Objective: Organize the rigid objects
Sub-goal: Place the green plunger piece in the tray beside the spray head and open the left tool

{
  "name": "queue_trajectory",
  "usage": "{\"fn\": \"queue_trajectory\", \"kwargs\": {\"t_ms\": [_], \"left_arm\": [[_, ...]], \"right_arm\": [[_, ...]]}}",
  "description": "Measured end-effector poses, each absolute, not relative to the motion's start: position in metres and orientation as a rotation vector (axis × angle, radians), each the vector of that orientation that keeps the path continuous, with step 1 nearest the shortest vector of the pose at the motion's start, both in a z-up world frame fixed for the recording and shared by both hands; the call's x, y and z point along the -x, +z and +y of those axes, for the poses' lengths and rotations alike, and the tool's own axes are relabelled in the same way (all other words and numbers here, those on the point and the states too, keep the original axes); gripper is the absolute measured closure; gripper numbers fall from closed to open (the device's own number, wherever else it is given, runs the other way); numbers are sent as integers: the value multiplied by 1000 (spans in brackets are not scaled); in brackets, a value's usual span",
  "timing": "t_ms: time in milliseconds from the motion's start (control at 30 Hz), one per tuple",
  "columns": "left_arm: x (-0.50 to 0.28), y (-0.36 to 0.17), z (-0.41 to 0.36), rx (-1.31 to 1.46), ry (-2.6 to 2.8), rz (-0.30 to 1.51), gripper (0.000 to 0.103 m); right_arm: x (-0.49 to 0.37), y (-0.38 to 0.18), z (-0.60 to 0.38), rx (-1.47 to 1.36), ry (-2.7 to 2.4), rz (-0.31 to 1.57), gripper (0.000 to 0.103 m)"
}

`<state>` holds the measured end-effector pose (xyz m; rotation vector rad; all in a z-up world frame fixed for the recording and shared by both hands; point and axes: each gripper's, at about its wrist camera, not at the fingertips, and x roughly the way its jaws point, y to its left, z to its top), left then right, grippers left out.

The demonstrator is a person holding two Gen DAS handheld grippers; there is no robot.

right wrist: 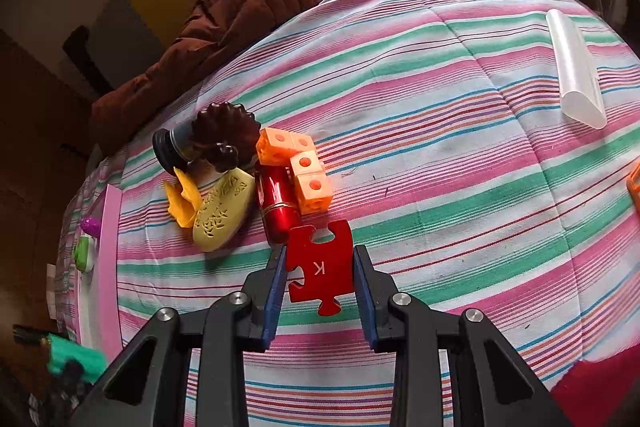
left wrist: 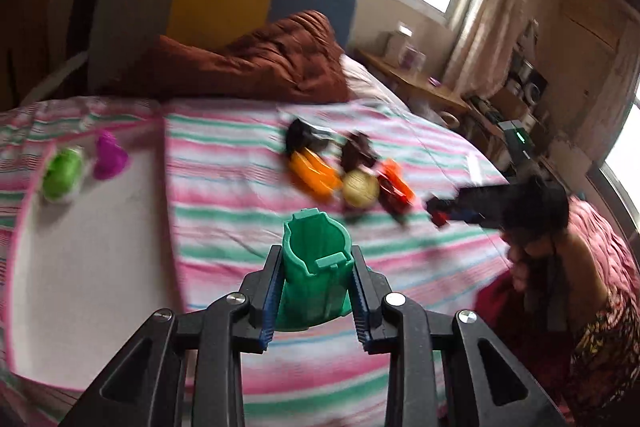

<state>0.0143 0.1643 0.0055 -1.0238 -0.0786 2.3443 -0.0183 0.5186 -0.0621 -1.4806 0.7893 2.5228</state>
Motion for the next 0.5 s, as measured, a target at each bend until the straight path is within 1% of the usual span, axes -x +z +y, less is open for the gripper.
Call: {"fn": "queue_trajectory", "kwargs": {"t_ms": [200, 500], "left_arm": [[23, 8, 112, 1057, 2455, -152, 73], [81, -22, 35, 1192, 2590, -213, 73]], "right_arm": [[19, -61, 514, 1484, 2542, 770, 70], [19, -61, 512, 1484, 2539, 743, 70]]}}
